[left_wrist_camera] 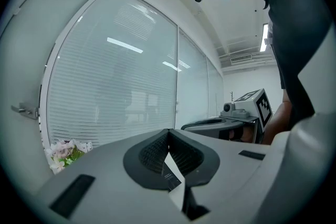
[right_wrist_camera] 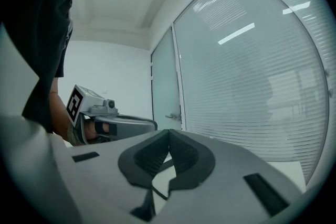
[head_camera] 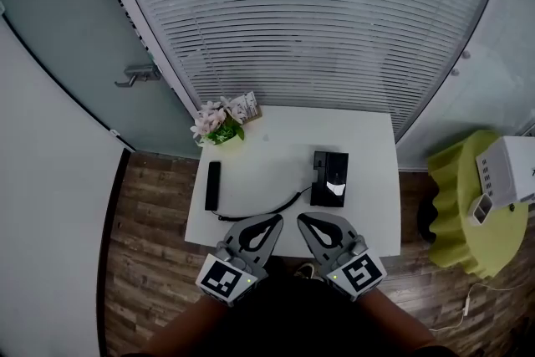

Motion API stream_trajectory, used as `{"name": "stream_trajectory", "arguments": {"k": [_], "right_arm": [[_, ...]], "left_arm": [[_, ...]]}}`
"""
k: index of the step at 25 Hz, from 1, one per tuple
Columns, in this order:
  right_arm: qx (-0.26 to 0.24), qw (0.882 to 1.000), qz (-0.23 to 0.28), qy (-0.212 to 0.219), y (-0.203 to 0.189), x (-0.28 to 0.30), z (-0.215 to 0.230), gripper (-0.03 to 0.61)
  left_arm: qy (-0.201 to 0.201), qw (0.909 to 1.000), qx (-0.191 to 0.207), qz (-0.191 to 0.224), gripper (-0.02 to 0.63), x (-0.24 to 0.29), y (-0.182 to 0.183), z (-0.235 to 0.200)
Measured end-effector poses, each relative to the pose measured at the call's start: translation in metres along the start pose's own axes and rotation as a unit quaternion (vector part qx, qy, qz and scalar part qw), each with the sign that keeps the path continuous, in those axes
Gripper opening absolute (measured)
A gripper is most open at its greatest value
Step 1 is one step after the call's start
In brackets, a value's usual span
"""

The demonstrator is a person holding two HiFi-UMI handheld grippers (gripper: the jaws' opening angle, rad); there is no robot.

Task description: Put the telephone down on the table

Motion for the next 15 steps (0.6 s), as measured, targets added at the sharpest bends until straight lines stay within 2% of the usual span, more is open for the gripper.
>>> {"name": "stream_trajectory", "arguments": {"k": [15], "right_arm": [[-0.01,1.0,0.009,-0.014,0.01,-0.012,0.006,0.021]], "left_arm": [[-0.003,0.9999,0.009,0.004,0.009,0.01,0.008,0.01]]}}
Point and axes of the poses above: the fingertips, and each gripper's own axes: x forward along the fingers, z to its right, y out of its top, the point moved 9 cm from there along -x, backward along the fingers, and after that the axes turned 6 degrees about -y, right-handed, at the moved point
